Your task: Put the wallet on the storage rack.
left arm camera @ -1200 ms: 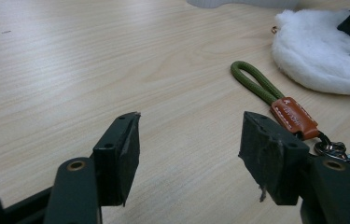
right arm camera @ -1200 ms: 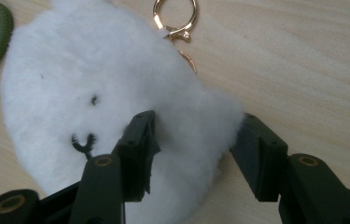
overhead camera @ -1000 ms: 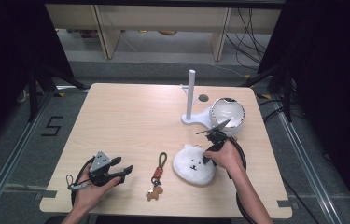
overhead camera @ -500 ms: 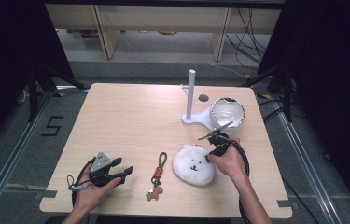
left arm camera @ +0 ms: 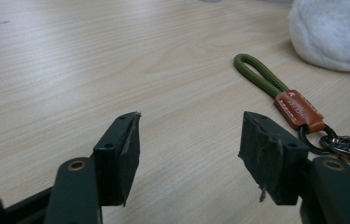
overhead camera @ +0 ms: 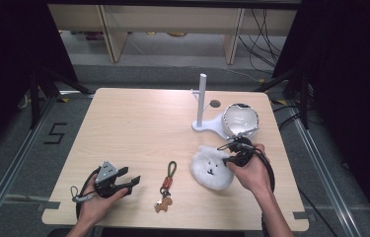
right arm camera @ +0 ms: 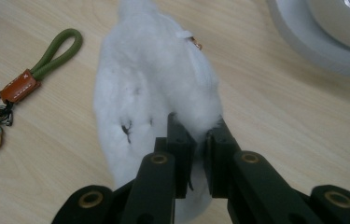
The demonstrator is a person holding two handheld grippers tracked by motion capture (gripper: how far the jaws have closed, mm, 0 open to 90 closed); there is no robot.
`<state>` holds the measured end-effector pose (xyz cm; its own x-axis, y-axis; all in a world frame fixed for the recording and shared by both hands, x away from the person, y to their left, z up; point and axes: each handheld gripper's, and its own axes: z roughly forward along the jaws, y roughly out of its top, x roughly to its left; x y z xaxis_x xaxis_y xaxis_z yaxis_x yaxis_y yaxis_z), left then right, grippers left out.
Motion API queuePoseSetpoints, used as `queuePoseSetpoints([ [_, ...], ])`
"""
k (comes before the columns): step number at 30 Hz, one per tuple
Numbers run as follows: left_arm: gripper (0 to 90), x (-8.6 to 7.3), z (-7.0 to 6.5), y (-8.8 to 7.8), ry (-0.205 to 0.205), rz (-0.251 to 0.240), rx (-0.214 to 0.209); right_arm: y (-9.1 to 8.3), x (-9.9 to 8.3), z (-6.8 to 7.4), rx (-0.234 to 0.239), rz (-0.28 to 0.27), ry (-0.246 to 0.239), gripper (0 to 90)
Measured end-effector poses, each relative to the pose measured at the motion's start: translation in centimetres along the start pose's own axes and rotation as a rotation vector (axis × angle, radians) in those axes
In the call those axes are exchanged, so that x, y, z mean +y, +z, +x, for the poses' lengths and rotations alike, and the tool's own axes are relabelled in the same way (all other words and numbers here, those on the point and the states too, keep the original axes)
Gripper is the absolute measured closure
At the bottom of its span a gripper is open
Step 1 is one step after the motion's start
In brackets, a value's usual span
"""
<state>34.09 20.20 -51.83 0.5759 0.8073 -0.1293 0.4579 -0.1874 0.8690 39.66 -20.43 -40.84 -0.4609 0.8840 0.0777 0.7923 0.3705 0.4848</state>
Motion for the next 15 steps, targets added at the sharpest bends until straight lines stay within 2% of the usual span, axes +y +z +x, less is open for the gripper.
queuePoseSetpoints([
  [1, 37.1, 0.0, 0.0, 0.0, 0.0, -0.001, 0.001, -0.3, 0.0, -0.2, -0.007, -0.01, -0.023, 83.4],
  [5, 37.1, 0.0, 0.0, 0.0, 0.001, 0.0, 0.002, -1.1, 0.0, -0.5, -0.015, -0.037, -0.013, 83.4],
  [8, 37.1, 0.0, 0.0, -0.1, 0.003, 0.0, 0.01, -1.7, -0.1, -0.9, -0.025, -0.08, -0.039, 83.4],
  [9, 37.1, 0.0, 0.0, -0.1, 0.004, -0.002, 0.01, -1.9, -0.2, -0.7, -0.022, -0.079, -0.009, 83.4],
  [11, 37.1, 0.0, 0.0, -0.2, 0.004, -0.007, 0.015, -2.2, -0.3, -0.9, -0.033, -0.11, -0.024, 83.4],
  [12, 37.1, 0.0, 0.0, -0.2, 0.004, -0.007, 0.015, -2.4, -0.4, -0.7, -0.032, -0.116, 0.014, 83.4],
  [13, 37.1, 0.0, 0.1, -0.2, 0.004, -0.006, 0.02, -2.5, -0.5, -1.0, -0.042, -0.146, -0.027, 83.3],
  [14, 37.1, -0.1, 0.1, -0.2, 0.006, -0.008, 0.02, -2.7, -0.5, -1.1, -0.044, -0.156, -0.03, 83.4],
  [15, 37.0, -0.1, 0.1, -0.2, 0.004, -0.01, 0.02, -2.8, -0.7, -0.9, -0.044, -0.163, -0.01, 83.4],
])
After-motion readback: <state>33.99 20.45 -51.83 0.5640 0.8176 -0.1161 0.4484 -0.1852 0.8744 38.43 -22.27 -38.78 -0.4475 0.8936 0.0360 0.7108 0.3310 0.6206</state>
